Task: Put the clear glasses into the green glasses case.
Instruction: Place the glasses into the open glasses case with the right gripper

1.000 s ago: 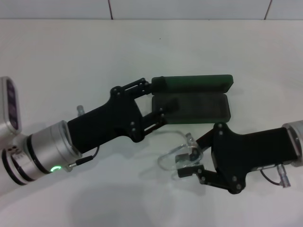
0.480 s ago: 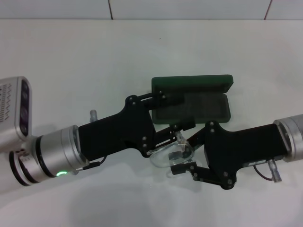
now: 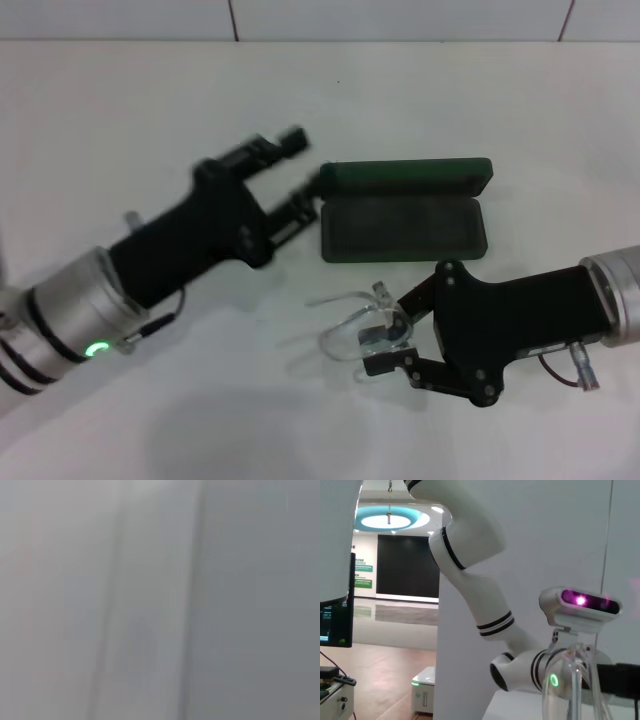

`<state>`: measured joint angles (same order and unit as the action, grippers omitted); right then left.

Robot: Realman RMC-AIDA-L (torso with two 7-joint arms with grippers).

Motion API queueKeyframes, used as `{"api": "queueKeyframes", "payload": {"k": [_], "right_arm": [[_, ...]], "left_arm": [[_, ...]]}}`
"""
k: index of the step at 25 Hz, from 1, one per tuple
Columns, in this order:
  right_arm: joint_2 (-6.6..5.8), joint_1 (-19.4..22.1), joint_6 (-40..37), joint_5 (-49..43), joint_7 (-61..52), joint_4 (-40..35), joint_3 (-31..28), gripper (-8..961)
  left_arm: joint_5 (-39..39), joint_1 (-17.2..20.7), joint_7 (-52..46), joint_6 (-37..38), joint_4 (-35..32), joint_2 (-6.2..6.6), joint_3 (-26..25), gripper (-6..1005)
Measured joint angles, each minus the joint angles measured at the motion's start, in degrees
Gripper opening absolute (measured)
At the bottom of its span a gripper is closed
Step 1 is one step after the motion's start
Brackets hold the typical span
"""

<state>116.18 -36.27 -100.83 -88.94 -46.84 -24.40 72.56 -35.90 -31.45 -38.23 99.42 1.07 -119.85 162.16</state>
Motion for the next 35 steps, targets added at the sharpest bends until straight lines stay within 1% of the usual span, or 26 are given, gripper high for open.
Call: {"api": "queueKeyframes", "payload": {"k": [2, 3, 4, 6, 8, 10, 12, 13, 14, 15, 16, 18, 20, 25, 29, 35], "right_arm": [[-0.1, 0.1, 0.1, 0.1, -0.7, -0.3, 0.0, 126], [-0.15, 0.0, 0.3, 0.2, -1.6, -0.8, -0.2, 127], [-0.2, 0.0, 0.8, 0.3, -3.1, -1.7, -0.2, 129], [-0.41, -0.2, 3.5, 0.3, -10.0, -6.3, 0.0, 131], [-0.64, -0.6, 6.9, -2.3, -20.3, -14.0, 1.0, 134], [-0.76, -1.7, 10.5, -9.1, -34.2, -23.9, 2.1, 137], [-0.65, -4.5, 13.5, -18.8, -47.8, -32.7, 3.3, 140], [-0.65, -6.5, 14.5, -23.6, -54.8, -35.7, 4.1, 141], [-0.64, -8.5, 14.9, -26.9, -59.2, -37.4, 4.7, 143], [-0.64, -11.7, 14.7, -31.5, -65.1, -38.5, 5.2, 144], [-0.49, -15.3, 14.3, -35.7, -69.2, -37.9, 5.7, 145], [-0.19, -20.0, 14.3, -39.9, -73.1, -34.6, 7.7, 148], [0.0, -23.7, 16.0, -42.3, -75.9, -30.3, 12.9, 151], [0.01, -25.0, 20.5, -48.4, -83.3, -30.5, 23.9, 158], [0.01, -25.0, 21.4, -50.6, -85.6, -30.1, 26.7, 163], [0.01, -24.1, 22.7, -52.0, -85.7, -29.4, 27.4, 172]], "left_arm": [[-2.7, 1.2, 0.3, -0.1, 0.0, 0.05, 0.0, 545], [-2.7, 1.2, 0.3, -0.1, 0.0, 0.05, 0.0, 545], [-5.1, 2.7, 0.3, 0.0, 0.3, 0.25, 0.0, 545], [-6.9, 3.8, 0.3, 0.1, 0.6, 0.36, 0.0, 545], [-10.9, 5.6, 0.3, 0.0, 1.1, 0.39, 0.0, 545], [-14.7, 7.1, 0.3, -0.3, 1.7, 0.24, 0.0, 545], [-17.2, 8.0, -0.2, -0.3, 2.1, 0.3, 0.0, 545], [-18.1, 8.3, -0.7, -0.3, 2.1, 0.41, 0.0, 545], [-18.6, 8.4, -1.2, -0.2, 2.1, 0.51, 0.0, 545], [-18.9, 8.6, -1.6, -0.2, 2.1, 0.58, 0.0, 545], [-19.3, 8.7, -2.2, -0.1, 2.1, 0.67, 0.0, 545], [-19.7, 9.0, -2.8, -0.1, 2.3, 0.72, -0.1, 545], [-19.9, 9.3, -3.1, -0.2, 3.0, 0.49, -0.1, 545], [-19.9, 9.3, -3.1, -0.6, 3.4, 0.3, -0.1, 545], [-19.7, 8.8, -3.1, -1.0, 3.4, 0.31, 0.2, 545], [-19.6, 8.1, -2.9, -2.7, 3.0, 0.31, 0.5, 545]]}}
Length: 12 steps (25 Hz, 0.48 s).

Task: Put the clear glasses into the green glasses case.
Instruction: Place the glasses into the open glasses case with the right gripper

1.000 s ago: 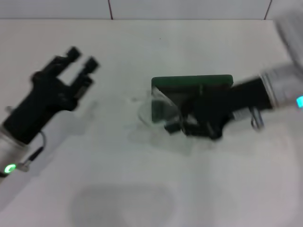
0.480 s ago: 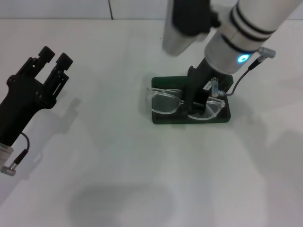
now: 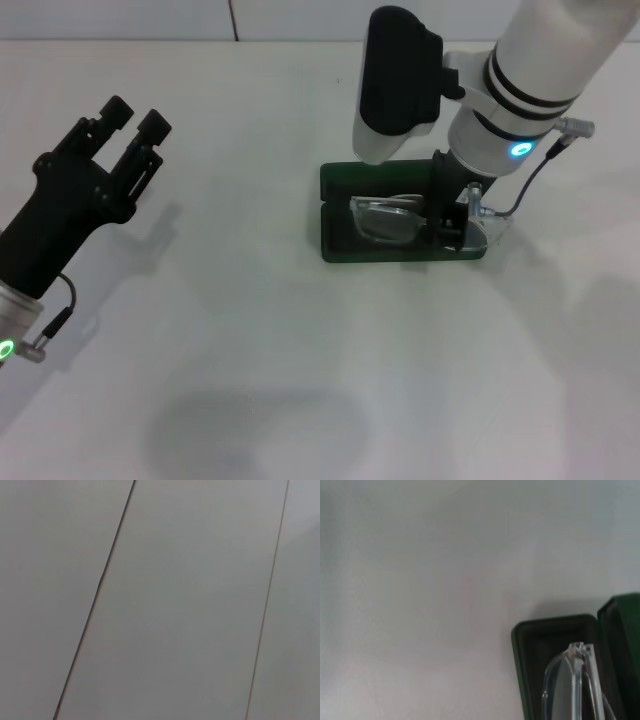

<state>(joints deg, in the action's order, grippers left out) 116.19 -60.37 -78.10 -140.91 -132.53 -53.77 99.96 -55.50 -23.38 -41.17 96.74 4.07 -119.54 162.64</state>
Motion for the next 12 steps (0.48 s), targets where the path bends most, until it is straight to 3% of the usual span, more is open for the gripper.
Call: {"api": "queueKeyframes", "payload": {"k": [12], "right_arm": [[0.0, 0.8, 1.6, -3.1, -1.0, -3.5, 6.2, 188]], "left_arm": [[0.7, -0.5, 0.2, -1.3, -0.8, -0.25, 0.1, 545]]}}
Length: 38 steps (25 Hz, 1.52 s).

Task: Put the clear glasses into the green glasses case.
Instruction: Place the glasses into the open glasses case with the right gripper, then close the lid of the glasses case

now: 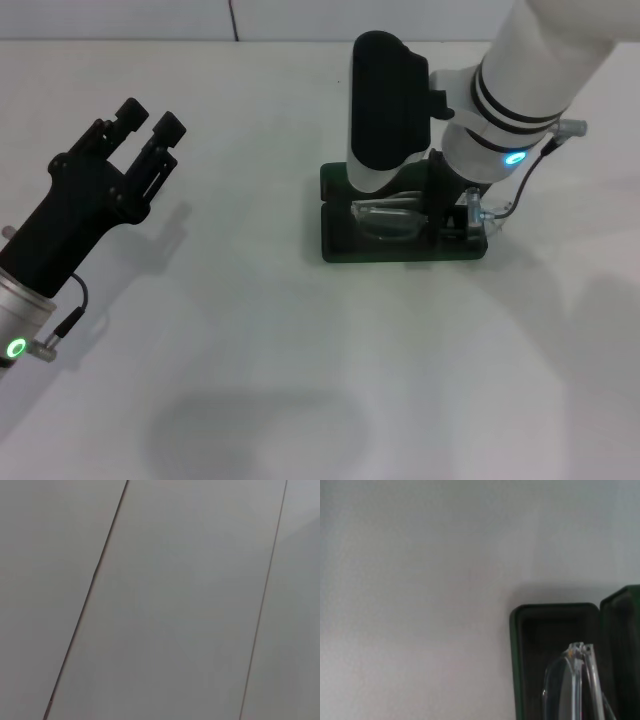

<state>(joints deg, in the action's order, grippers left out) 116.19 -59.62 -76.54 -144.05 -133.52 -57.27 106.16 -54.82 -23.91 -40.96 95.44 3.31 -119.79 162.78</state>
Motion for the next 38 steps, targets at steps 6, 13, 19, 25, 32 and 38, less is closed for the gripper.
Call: {"api": "queueKeyframes", "payload": {"k": [6, 13, 19, 25, 32, 38], "right_arm": [[0.0, 0.0, 0.7, -0.4, -0.4, -0.8, 0.9, 196], [0.0, -0.2, 1.5, -0.4, -1.2, -0.7, 1.8, 206], [0.0, -0.3, 2.2, -0.8, -1.6, -0.7, 3.0, 214], [0.0, 0.6, 3.0, -1.9, -1.9, -2.4, 3.5, 266], [0.0, 6.9, 2.9, -4.8, -1.9, -13.0, 3.1, 341], [0.0, 10.1, 2.6, -4.9, -1.7, -17.2, 3.5, 348]], "left_arm": [[0.0, 0.0, 0.0, 0.0, -0.1, 0.0, 0.0, 545], [0.0, 0.0, 0.0, -0.1, -0.1, 0.0, 0.0, 545], [0.1, 0.0, 0.0, -0.1, -0.1, 0.0, 0.0, 545], [0.1, 0.0, 0.0, -0.1, -0.1, 0.0, 0.0, 546], [0.2, -0.2, 0.0, -0.6, -0.2, 0.0, 0.0, 546], [0.2, -0.3, 0.0, -1.2, -0.2, 0.0, 0.0, 546]]}}
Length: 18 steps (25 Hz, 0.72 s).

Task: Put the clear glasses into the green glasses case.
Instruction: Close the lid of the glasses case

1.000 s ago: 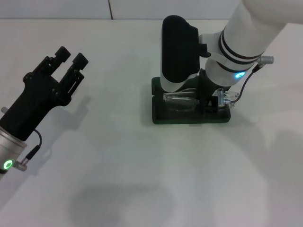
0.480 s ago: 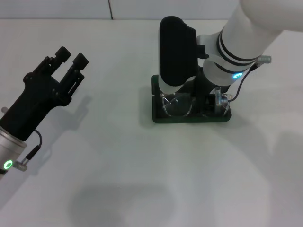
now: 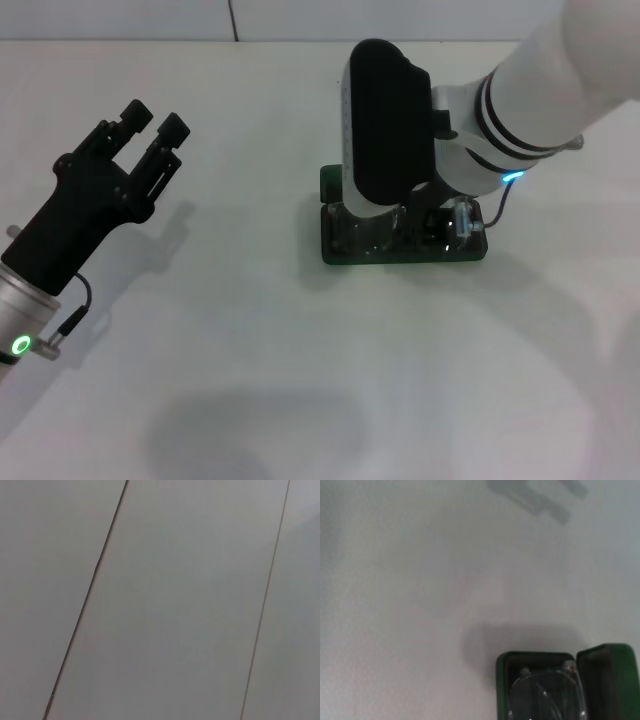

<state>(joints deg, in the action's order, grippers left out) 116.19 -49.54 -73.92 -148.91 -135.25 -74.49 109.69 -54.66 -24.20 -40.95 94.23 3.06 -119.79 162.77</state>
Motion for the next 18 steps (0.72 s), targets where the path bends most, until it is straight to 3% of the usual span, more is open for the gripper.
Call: {"api": "queueKeyframes", "payload": {"k": [9, 14, 15, 17, 18], "right_arm": [[0.0, 2.4, 3.3, 0.1, 0.1, 0.9, 1.4, 359], [-0.26, 11.5, 3.9, 4.6, 3.8, -13.0, -1.5, 365], [-0.26, 11.5, 3.9, 4.6, 3.8, -13.0, -1.5, 366], [-0.34, 18.7, 3.0, 11.9, 11.4, -19.2, -5.7, 369], [-0.34, 18.7, 3.0, 11.9, 11.4, -19.2, -5.7, 370]], "left_arm": [[0.0, -0.6, 0.0, -0.4, -0.1, 0.03, 0.0, 546], [0.0, -0.2, -0.3, -0.4, 0.3, 0.11, 0.0, 546], [0.0, 0.0, -0.3, -0.4, 0.3, 0.14, 0.0, 546], [0.0, 0.4, -0.4, -0.4, 0.3, 0.16, 0.0, 546], [0.0, 0.7, -0.4, -0.4, 0.3, 0.16, 0.0, 546]]}}
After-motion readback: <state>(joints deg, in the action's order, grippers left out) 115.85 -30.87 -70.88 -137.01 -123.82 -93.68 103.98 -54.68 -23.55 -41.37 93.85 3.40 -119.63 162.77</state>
